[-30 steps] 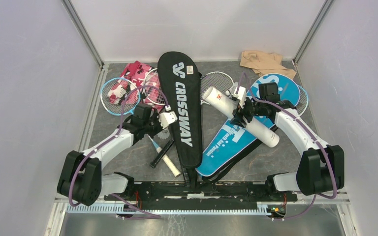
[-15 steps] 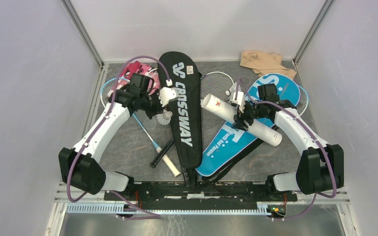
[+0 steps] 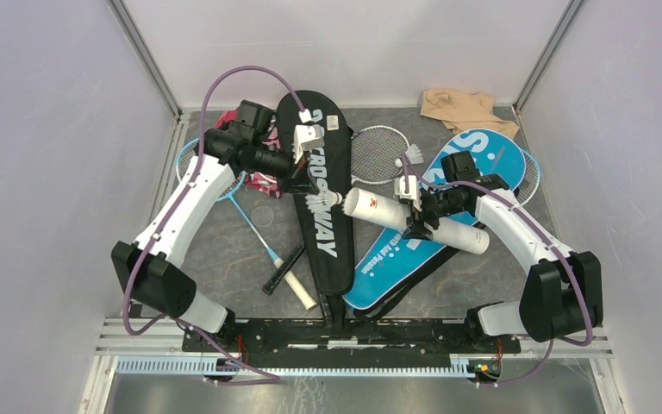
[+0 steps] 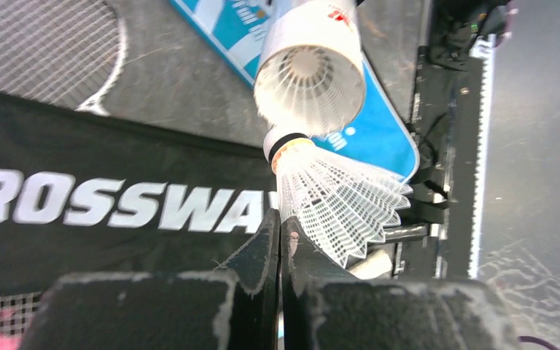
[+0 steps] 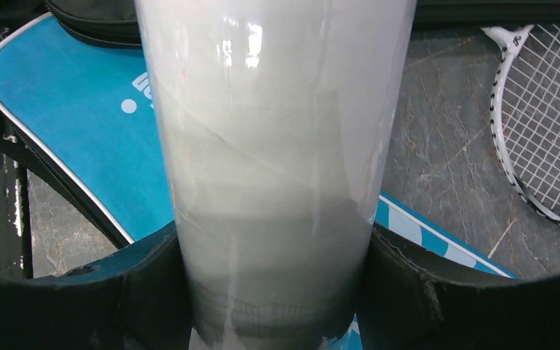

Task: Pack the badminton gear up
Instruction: Place the shuttlecock at the shuttle tube.

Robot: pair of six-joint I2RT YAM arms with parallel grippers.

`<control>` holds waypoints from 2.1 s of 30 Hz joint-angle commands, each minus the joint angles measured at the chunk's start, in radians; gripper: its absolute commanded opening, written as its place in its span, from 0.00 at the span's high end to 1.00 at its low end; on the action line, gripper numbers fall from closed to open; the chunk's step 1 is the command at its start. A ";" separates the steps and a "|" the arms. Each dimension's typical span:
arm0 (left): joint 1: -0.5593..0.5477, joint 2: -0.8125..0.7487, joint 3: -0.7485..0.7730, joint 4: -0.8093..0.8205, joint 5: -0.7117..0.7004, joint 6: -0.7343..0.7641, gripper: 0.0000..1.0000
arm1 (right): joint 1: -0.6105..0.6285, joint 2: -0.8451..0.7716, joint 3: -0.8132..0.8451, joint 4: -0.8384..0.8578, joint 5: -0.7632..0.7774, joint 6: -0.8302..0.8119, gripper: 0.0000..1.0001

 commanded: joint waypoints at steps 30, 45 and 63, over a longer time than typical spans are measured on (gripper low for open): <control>-0.128 0.002 0.035 0.175 -0.129 -0.197 0.26 | 0.025 0.019 0.083 -0.023 -0.122 -0.004 0.85; -0.167 -0.035 -0.021 0.084 0.077 -0.049 0.19 | 0.013 0.014 0.087 -0.015 -0.127 0.034 0.85; -0.296 0.136 0.049 0.112 0.137 -0.083 0.19 | -0.013 -0.034 0.037 0.068 -0.061 0.131 0.87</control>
